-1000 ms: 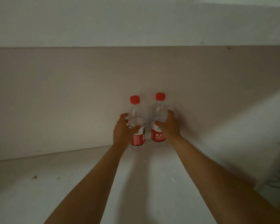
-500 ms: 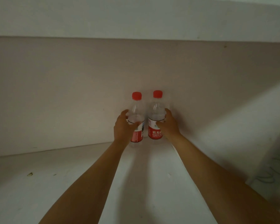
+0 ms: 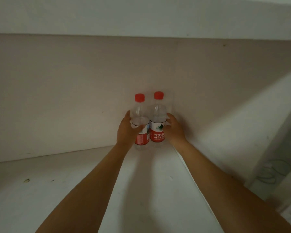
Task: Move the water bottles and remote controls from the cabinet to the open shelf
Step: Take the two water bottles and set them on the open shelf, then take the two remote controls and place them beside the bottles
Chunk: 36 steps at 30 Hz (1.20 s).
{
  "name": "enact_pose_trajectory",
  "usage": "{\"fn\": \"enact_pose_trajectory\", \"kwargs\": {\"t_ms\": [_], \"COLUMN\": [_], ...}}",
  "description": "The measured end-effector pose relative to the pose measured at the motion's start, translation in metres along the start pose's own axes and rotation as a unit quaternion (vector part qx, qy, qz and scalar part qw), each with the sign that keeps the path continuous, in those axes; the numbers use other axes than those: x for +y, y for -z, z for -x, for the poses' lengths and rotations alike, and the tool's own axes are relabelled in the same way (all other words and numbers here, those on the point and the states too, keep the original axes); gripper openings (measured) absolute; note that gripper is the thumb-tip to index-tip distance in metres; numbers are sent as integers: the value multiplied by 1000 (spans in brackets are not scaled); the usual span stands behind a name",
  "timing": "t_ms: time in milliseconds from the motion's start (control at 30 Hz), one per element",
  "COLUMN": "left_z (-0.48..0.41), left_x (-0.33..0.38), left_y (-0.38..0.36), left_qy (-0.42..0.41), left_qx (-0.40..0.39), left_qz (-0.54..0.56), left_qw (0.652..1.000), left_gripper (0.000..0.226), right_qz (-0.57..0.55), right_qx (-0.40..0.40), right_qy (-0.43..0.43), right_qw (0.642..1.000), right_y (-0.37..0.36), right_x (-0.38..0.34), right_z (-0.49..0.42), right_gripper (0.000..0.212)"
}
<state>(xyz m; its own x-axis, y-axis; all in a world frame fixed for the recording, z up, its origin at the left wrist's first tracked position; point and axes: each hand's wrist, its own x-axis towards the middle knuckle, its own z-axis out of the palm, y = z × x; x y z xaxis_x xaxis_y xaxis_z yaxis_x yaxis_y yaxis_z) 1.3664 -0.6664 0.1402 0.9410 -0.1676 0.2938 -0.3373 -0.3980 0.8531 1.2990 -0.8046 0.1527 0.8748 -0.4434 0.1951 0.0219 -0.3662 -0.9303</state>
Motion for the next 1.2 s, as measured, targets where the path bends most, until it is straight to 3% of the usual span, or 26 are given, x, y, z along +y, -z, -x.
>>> {"fn": "enact_pose_trajectory", "kwargs": {"t_ms": [167, 467, 667, 933, 1200], "left_z": [13, 77, 154, 274, 402], "left_x": [-1, -10, -13, -34, -38], "left_y": [24, 125, 198, 285, 378], "left_qy": [6, -33, -106, -12, 93], "left_qx": [34, 71, 111, 180, 286], "left_qz": [-11, -165, -380, -465, -478], "left_qw": [999, 983, 912, 867, 825], "left_gripper": [77, 55, 45, 40, 38], "right_qz": [-10, 48, 69, 92, 71], "right_qx": [21, 21, -90, -245, -326], "right_qy": [10, 152, 294, 409, 465], "right_qw": [1000, 987, 949, 874, 820], "right_y": [3, 2, -47, -134, -205], "right_x": [-9, -42, -66, -98, -141], "right_z": [11, 58, 102, 191, 295], "right_gripper": [52, 46, 43, 42, 42]}}
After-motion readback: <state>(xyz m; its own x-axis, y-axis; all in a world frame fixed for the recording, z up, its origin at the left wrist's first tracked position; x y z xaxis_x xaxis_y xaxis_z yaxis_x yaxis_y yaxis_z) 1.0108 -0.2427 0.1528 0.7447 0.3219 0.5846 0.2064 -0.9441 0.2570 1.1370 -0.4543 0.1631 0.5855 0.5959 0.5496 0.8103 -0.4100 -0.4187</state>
